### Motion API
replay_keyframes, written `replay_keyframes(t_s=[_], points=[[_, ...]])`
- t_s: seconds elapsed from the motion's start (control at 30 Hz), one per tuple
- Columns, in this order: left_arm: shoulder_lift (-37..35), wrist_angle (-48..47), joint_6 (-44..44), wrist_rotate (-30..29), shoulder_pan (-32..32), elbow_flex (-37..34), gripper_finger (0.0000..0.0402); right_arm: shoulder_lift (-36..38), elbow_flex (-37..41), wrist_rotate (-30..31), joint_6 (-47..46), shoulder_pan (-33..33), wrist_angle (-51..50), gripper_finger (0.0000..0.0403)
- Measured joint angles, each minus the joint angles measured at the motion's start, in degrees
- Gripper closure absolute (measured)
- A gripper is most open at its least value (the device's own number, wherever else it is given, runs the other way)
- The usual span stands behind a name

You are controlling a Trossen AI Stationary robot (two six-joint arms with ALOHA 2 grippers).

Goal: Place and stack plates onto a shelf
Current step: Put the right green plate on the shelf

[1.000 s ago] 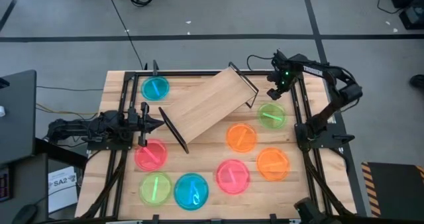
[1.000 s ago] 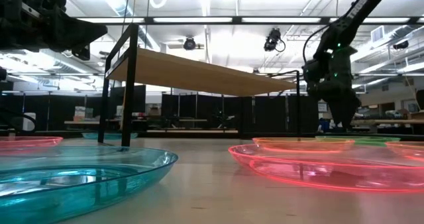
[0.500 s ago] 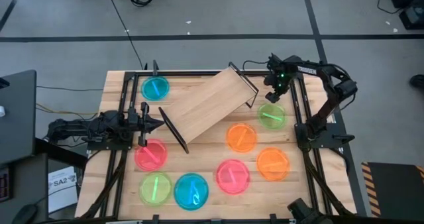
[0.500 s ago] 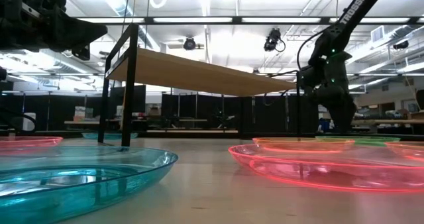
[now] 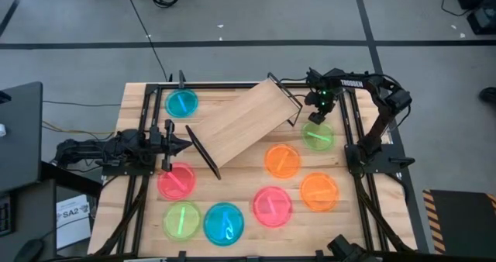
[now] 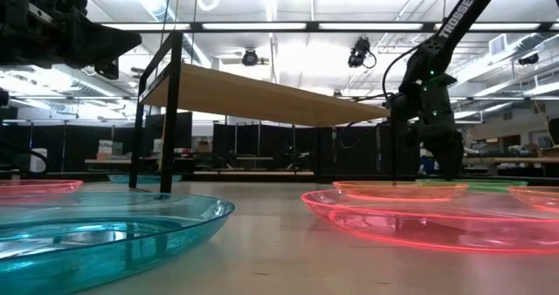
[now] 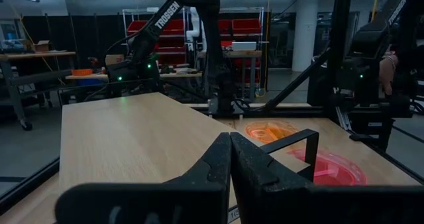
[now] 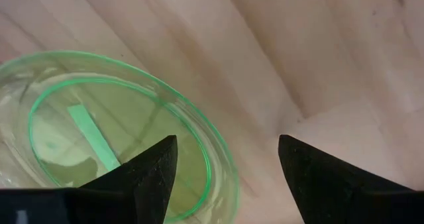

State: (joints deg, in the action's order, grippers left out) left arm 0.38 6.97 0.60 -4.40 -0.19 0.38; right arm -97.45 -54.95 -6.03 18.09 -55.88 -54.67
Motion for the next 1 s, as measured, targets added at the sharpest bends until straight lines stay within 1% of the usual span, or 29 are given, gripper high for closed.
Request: replay_keyframes(t_s=[0.23,0.7,1.0], points=[[0.00,0.01,0.00,0.00,0.00,0.00,0.0388,0.02,1.13,0.67,2.32,0.32,1.27,0.0170],[0.00,0.01,0.00,0.00,0.00,0.00,0.0388,0.02,1.21,0.44,2.69,0.31,1.28,0.0270],[0.00,0.01,0.00,-0.01,0.00,-0.01,0.0388,0.02,1.21,0.40,2.67,0.31,1.28,0.0322]])
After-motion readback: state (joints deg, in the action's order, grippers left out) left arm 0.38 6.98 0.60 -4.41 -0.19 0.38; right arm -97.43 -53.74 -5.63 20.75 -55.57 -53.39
